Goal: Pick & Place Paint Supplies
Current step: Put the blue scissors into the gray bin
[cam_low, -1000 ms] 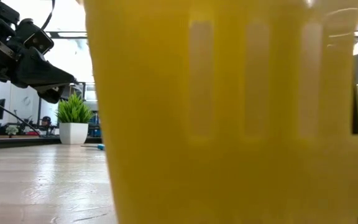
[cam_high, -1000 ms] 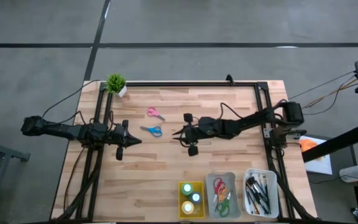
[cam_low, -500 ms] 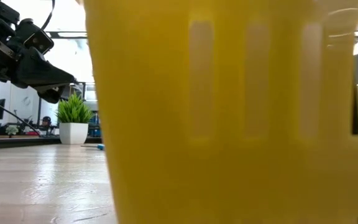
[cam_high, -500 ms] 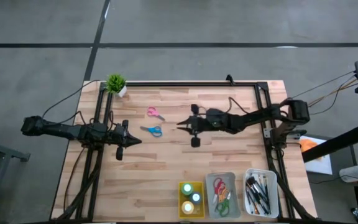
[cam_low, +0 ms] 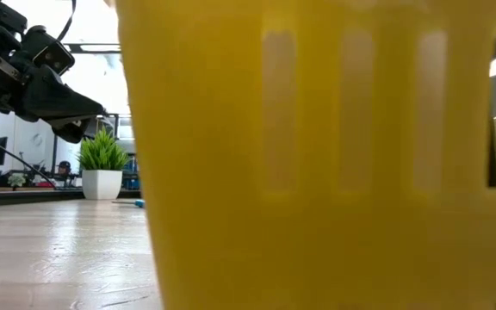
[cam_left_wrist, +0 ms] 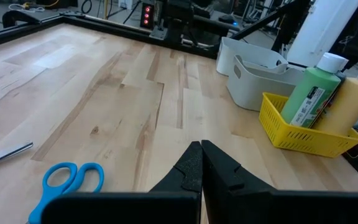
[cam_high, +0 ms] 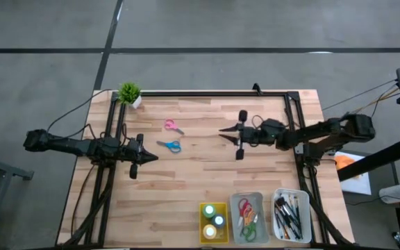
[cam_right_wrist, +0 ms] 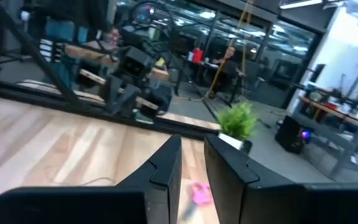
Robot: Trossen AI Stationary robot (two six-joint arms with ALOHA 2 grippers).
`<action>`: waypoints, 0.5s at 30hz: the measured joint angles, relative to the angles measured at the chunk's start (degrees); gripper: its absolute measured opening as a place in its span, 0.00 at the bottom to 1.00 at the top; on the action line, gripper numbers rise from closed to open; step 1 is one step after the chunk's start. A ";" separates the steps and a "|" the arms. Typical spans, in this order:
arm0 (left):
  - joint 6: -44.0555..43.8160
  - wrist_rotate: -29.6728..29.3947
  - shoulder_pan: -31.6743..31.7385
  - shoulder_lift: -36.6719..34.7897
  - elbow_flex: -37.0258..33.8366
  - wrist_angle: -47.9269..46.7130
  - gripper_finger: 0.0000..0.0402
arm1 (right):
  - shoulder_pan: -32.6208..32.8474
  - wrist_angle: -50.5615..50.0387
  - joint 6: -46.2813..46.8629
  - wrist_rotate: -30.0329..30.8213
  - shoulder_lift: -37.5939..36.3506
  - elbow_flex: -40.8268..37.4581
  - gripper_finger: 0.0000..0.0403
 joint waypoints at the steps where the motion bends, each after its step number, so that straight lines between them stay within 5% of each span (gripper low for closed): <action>1: 0.00 0.02 0.00 0.00 0.00 0.02 0.00 | -0.05 -0.49 0.02 0.12 -1.15 -0.46 0.16; 15: 0.00 0.02 -0.02 0.00 0.00 0.00 0.00 | 0.06 -0.82 0.05 0.00 -5.64 -2.47 0.16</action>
